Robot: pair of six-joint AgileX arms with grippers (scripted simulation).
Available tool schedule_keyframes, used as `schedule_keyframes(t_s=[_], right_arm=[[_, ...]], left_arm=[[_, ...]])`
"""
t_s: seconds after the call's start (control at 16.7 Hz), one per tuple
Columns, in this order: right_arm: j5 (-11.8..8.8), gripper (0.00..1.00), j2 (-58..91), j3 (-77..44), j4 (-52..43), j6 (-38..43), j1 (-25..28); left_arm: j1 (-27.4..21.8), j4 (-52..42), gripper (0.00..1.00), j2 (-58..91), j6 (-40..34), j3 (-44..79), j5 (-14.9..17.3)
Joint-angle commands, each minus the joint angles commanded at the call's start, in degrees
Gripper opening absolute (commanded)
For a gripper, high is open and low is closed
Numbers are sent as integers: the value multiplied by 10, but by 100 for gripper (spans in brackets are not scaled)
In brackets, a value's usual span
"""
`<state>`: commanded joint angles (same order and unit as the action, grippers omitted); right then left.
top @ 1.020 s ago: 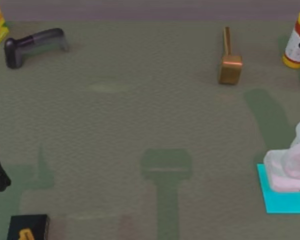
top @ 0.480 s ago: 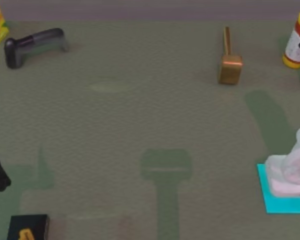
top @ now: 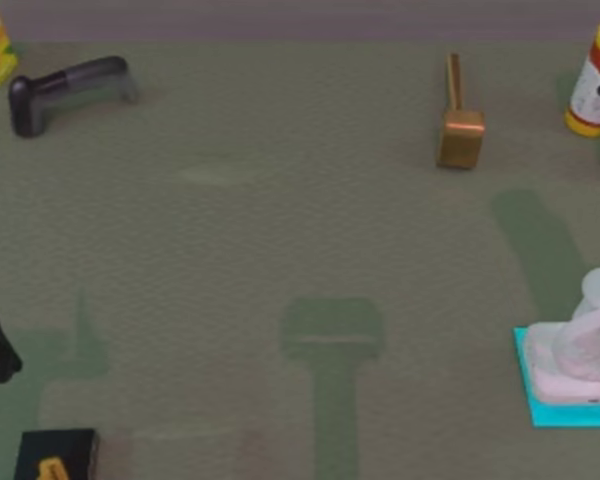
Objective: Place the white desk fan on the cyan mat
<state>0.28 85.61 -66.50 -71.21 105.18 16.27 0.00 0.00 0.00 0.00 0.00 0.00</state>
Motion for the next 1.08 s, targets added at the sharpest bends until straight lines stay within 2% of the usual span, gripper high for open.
schedule_keyframes(t_s=[0.78,1.08], right_arm=[[0,98,0,0,0,0,0],[0,100,0,0,0,0,0]], left_arm=[[0,0,100,0,0,0,0],[0,0,100,0,0,0,0]])
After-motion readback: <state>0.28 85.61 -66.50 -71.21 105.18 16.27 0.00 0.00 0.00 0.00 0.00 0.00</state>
